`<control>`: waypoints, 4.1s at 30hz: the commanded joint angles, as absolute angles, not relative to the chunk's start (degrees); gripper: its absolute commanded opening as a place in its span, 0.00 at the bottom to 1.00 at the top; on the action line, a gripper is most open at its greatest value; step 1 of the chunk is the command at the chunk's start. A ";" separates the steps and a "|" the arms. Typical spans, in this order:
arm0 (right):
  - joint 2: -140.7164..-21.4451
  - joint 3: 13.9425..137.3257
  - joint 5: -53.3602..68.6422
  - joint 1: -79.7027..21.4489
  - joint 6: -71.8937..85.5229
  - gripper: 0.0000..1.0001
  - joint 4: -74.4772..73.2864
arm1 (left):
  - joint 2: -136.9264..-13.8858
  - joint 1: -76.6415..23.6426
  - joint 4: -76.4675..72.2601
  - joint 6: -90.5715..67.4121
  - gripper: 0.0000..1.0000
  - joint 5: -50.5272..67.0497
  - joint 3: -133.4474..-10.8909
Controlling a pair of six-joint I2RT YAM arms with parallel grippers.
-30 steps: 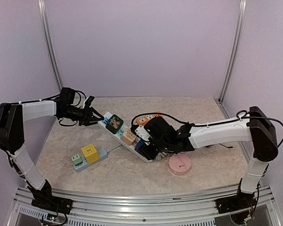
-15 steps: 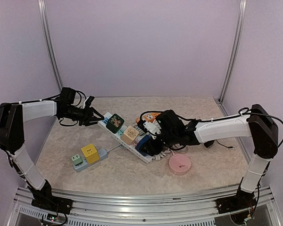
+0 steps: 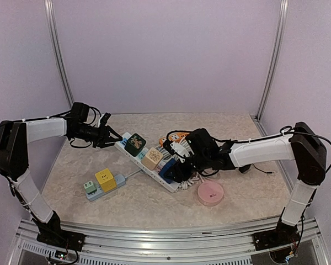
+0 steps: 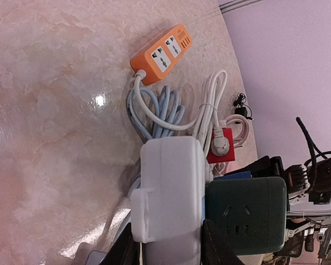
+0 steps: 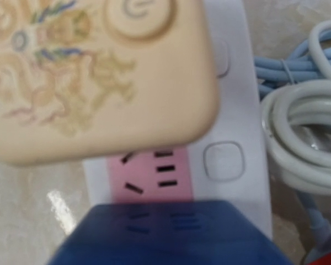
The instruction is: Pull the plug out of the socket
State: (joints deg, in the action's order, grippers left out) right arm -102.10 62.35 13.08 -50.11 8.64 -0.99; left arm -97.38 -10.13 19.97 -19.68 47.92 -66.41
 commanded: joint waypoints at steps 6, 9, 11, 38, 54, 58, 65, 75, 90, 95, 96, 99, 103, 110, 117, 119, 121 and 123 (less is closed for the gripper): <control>-99.09 68.54 -8.47 -54.52 6.93 0.00 -4.79 | -97.56 -10.21 22.92 -14.57 0.09 42.85 -67.11; -100.31 70.23 -14.11 -56.61 4.44 0.00 -6.88 | -97.65 -10.03 22.95 -14.59 0.09 42.76 -67.15; -101.44 71.51 -17.36 -57.90 2.94 0.00 -8.24 | -97.71 -9.94 22.95 -14.67 0.09 42.72 -67.13; -95.63 65.74 -0.31 -52.29 12.06 0.00 2.08 | -97.65 -9.40 23.04 -14.85 0.09 42.55 -66.97; -96.30 62.36 14.73 -45.53 20.53 0.00 8.33 | -97.34 -9.47 23.05 -14.63 0.09 42.10 -66.97; -95.88 62.30 12.70 -45.66 19.35 0.00 7.18 | -97.50 -9.46 23.03 -14.59 0.09 42.12 -67.01; -95.22 63.71 2.65 -48.65 14.33 0.00 2.11 | -97.95 -9.36 23.25 -14.76 0.09 42.12 -67.20; -98.36 69.67 -14.61 -56.35 6.58 0.00 -6.20 | -98.32 -8.98 23.48 -15.12 0.08 41.81 -67.19; -103.27 74.96 -25.89 -61.39 1.72 0.00 -10.54 | -98.24 -8.53 23.63 -15.21 0.08 41.75 -67.14; -100.99 73.58 -20.31 -60.32 3.77 0.00 -8.11 | -98.30 -8.50 23.64 -15.21 0.08 41.59 -67.13; -100.42 73.03 -18.48 -59.70 4.49 0.00 -7.53 | -98.27 -8.51 23.64 -15.21 0.08 41.51 -67.15; -98.71 71.37 -12.57 -57.41 6.90 0.00 -5.51 | -98.23 -8.48 23.78 -15.12 0.08 41.38 -67.16; -97.08 69.25 -4.04 -53.96 10.41 0.00 -2.21 | -98.31 -8.53 23.73 -15.13 0.08 41.47 -67.18; -95.78 66.60 5.24 -50.28 15.02 0.00 2.00 | -98.26 -8.53 23.80 -15.03 0.08 41.33 -67.23; -94.20 64.87 9.37 -48.48 17.18 0.00 4.14 | -98.18 -8.53 23.73 -15.03 0.08 41.39 -67.24; -94.15 64.89 8.71 -48.52 16.71 0.00 3.68 | -98.17 -8.53 23.74 -15.03 0.08 41.40 -67.24; -94.22 65.04 6.95 -48.62 15.92 0.00 2.57 | -98.17 -8.53 23.73 -15.03 0.08 41.40 -67.23; -94.41 65.62 4.27 -49.23 14.34 0.00 1.06 | -98.17 -8.53 23.80 -15.03 0.08 41.32 -67.24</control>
